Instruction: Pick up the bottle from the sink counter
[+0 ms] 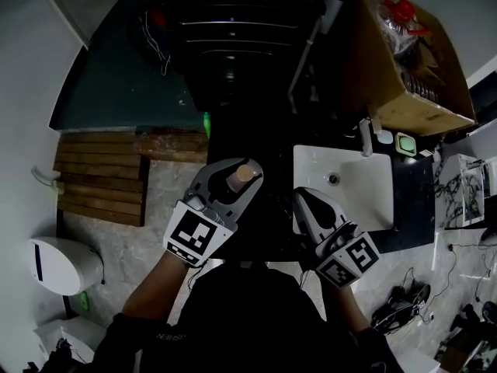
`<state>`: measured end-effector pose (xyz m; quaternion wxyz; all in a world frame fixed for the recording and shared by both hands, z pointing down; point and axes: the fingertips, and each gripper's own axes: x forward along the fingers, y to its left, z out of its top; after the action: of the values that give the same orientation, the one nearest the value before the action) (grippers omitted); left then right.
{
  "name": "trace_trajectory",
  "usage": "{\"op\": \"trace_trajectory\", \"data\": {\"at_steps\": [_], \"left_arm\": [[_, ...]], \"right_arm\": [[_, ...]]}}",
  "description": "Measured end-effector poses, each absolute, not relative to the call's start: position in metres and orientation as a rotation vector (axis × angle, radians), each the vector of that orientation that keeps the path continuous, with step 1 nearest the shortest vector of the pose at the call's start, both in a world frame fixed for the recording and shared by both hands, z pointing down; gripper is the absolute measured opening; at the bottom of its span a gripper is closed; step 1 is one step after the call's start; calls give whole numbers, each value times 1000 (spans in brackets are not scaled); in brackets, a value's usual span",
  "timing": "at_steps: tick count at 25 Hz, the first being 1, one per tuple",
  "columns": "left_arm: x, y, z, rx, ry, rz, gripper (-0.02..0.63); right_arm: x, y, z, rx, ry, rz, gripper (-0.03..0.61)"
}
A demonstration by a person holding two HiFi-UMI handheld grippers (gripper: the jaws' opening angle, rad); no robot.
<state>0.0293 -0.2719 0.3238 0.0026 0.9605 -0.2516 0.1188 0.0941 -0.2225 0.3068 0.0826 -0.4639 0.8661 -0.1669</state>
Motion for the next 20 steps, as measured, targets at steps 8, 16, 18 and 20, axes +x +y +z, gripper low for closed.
{"op": "trace_trajectory", "data": {"at_steps": [8, 16, 18, 20], "left_arm": [[31, -266, 325, 3009, -769, 380, 140], [30, -261, 325, 3003, -768, 377, 140], [29, -261, 325, 3002, -768, 376, 140], [30, -260, 325, 3004, -766, 375, 140]], "right_arm": [[89, -221, 300, -1365, 2599, -476, 23], [91, -216, 301, -1369, 2618, -469, 23], [90, -215, 301, -1366, 2622, -471, 22], [89, -215, 299, -1362, 2625, -469, 23]]}}
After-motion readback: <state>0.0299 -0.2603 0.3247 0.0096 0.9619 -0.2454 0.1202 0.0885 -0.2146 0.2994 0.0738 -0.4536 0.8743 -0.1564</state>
